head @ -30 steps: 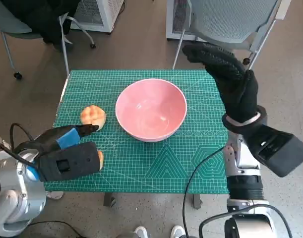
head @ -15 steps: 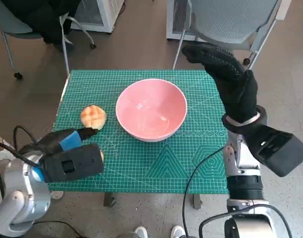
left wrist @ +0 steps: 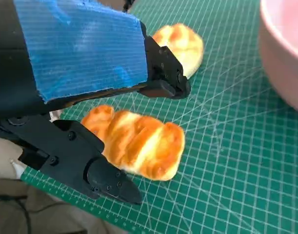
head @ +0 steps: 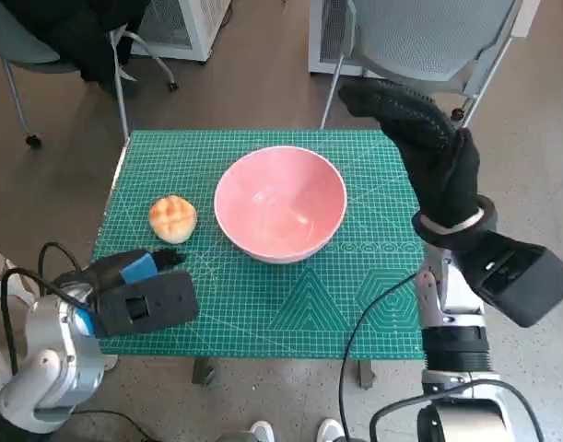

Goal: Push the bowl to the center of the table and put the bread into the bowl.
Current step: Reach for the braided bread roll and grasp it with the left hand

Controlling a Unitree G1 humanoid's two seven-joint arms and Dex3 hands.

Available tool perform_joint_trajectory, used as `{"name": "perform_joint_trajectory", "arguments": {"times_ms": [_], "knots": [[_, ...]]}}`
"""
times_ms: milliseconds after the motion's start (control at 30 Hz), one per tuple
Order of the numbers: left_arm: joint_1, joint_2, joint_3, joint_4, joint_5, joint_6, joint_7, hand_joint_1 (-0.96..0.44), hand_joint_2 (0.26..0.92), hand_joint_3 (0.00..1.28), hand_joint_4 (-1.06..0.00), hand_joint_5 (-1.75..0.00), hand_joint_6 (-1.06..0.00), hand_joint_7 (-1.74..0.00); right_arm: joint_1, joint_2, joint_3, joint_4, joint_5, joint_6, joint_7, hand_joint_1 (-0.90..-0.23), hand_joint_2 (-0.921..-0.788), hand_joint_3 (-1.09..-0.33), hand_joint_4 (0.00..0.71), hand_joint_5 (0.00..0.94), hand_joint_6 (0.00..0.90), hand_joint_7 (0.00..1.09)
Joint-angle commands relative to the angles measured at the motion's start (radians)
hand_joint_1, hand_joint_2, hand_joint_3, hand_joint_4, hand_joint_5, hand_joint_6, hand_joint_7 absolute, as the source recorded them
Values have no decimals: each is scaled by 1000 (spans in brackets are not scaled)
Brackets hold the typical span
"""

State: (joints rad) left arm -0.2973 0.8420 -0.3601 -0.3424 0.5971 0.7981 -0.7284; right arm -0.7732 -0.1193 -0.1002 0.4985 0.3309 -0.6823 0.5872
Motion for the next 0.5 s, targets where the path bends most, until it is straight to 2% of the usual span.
{"name": "perform_joint_trajectory", "arguments": {"times_ms": [33, 500], "knots": [[-15, -14, -25, 28, 23, -4, -12, -255, 696, 2, -293, 0, -445, -2, 22, -11, -1, -6, 1, 19, 10, -721, -921, -774, 133, 0, -1, 463], [-36, -40, -51, 96, 46, -22, -22, -255, 699, 2, -313, -7, -445, -1, 23, -15, -5, -12, 4, 31, 16, -719, -921, -771, 136, 2, -1, 463]]}}
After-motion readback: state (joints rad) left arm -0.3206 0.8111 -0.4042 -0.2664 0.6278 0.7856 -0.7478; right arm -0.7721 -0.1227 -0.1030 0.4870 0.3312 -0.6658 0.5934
